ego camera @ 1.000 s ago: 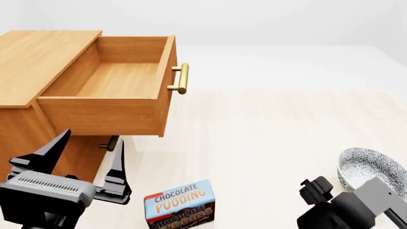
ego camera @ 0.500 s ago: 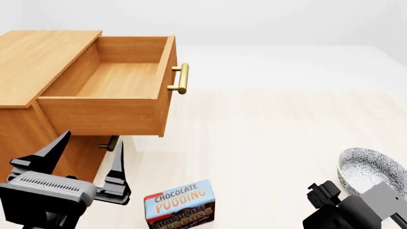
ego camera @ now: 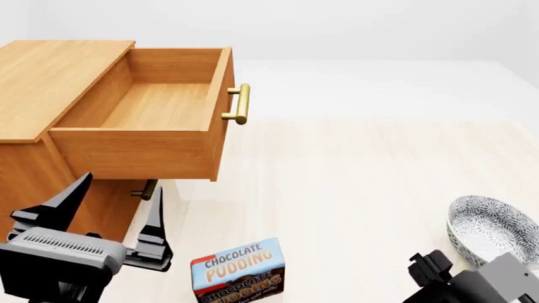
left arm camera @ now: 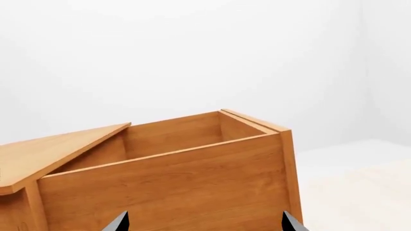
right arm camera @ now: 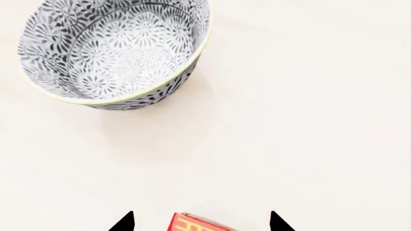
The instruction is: Put the butter at the back in the top drawer of the cabinet and close it.
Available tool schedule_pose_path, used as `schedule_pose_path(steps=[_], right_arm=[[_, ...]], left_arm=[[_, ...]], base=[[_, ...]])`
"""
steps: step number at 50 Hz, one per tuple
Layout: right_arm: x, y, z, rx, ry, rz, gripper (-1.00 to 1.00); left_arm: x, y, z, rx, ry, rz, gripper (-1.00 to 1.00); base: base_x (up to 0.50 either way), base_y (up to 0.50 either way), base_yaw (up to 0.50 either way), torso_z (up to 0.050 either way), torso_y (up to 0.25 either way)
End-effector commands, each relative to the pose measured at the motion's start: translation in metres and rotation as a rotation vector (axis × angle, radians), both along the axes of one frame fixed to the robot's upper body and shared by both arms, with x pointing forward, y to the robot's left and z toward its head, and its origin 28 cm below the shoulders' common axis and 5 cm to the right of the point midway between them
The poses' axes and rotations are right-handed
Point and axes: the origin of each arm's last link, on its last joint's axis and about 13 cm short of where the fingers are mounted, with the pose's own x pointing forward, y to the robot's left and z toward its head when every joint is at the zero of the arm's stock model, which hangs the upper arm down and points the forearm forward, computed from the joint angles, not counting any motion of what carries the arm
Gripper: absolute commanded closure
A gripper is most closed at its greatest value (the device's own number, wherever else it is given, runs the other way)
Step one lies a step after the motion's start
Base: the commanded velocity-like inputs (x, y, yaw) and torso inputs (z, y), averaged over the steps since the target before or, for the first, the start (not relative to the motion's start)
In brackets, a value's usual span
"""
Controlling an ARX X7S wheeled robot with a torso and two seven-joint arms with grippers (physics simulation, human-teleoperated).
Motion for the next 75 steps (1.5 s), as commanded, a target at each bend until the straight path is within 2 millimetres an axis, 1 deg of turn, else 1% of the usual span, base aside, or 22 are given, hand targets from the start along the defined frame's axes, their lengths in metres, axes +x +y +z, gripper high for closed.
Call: schedule_pose_path(steps=[1, 28, 50, 75], right_arm=[[-0.002, 0.001, -0.005, 0.017, 0.014, 0.006, -1.00], [-0.004, 0.000, -0.019, 0.043, 0.039, 0.012, -1.00], [0.001, 0.003, -0.029, 0.090, 0.064, 0.046, -1.00], [0.005, -0.002, -0.044, 0.123, 0.086, 0.040, -1.00]], left_arm=[[-0.001, 0.000, 0.001, -0.002, -0.002, 0.000, -1.00], [-0.003, -0.001, 0.003, 0.001, -0.004, -0.008, -1.00], [-0.003, -0.002, 0.001, -0.004, 0.003, -0.011, -1.00], [-0.002, -0.002, 0.000, -0.002, 0.009, -0.007, -1.00]], base=[[0.00, 0.00, 0.00, 0.000, 0.000], [0.00, 0.00, 0.00, 0.000, 0.000], [0.00, 0.00, 0.00, 0.000, 0.000], [0.00, 0.00, 0.00, 0.000, 0.000]])
